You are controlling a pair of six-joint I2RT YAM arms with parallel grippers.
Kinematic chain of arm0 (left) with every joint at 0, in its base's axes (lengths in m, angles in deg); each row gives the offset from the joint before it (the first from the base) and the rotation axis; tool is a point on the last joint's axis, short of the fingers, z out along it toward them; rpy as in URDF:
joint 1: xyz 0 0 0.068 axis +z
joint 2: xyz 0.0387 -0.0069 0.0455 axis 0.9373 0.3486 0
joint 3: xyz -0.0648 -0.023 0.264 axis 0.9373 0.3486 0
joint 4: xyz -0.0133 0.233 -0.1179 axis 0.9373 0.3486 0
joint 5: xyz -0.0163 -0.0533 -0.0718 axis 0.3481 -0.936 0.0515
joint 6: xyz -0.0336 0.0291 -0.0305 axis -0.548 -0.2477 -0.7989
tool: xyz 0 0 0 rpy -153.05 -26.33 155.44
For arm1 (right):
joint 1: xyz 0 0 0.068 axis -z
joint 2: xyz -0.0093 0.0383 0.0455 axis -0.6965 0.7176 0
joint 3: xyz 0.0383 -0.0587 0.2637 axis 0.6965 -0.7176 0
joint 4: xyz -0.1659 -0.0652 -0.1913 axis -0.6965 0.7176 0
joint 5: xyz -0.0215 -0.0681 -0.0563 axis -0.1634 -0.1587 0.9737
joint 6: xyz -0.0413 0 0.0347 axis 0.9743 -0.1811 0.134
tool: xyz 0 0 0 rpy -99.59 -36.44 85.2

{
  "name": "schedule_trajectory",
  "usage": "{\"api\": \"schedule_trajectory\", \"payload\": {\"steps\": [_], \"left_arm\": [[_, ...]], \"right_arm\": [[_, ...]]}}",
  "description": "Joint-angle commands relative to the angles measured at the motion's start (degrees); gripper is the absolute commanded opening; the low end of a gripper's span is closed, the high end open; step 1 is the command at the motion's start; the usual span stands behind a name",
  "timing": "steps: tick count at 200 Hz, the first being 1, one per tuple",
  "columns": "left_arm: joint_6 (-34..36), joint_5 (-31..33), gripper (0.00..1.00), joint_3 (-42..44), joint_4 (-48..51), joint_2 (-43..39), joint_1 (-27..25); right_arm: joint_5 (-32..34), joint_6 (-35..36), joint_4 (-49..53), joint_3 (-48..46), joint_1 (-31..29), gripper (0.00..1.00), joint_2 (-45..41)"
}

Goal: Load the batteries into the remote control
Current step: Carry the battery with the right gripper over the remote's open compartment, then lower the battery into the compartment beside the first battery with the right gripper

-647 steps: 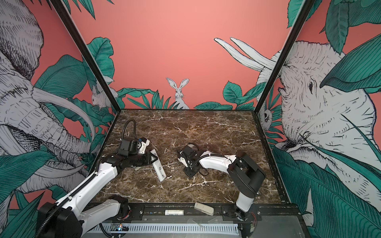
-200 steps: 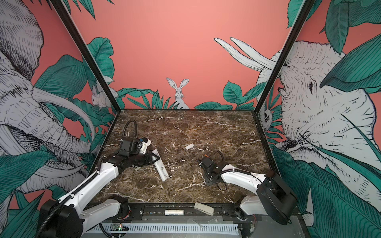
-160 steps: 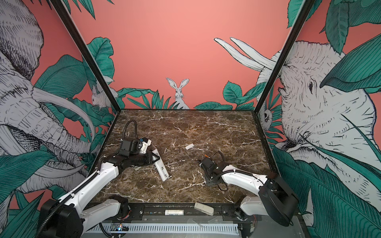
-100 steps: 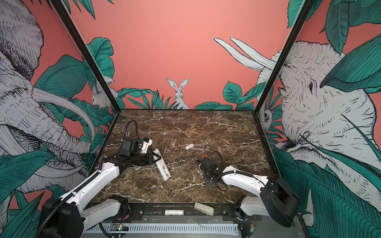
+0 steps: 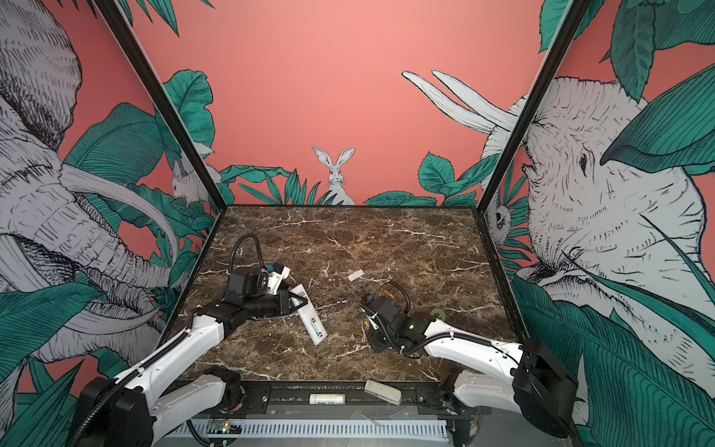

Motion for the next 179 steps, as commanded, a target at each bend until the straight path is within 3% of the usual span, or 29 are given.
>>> {"api": "schedule_trajectory", "payload": {"steps": [1,57,105,179], "left_arm": [[-0.22,-3.1,0.0,1.38,-4.8,-1.23,-0.27],[-3.6,-5.44,0.0,3.56,-12.25,-1.46,-0.35],[-7.46,-7.7,0.0,6.64,-18.85,-0.71,-0.35],[-10.27,-10.56,0.0,7.4,-22.29,-2.15,-0.34]], "right_arm": [[-3.05,1.87,-3.7,1.61,-2.03,0.1,-0.57],[-4.06,2.37,-8.0,7.73,-8.94,0.09,5.2],[-4.6,1.66,-10.01,11.7,-10.52,0.09,11.78],[-0.86,-1.72,-1.66,17.75,-10.79,0.08,15.74]]}}
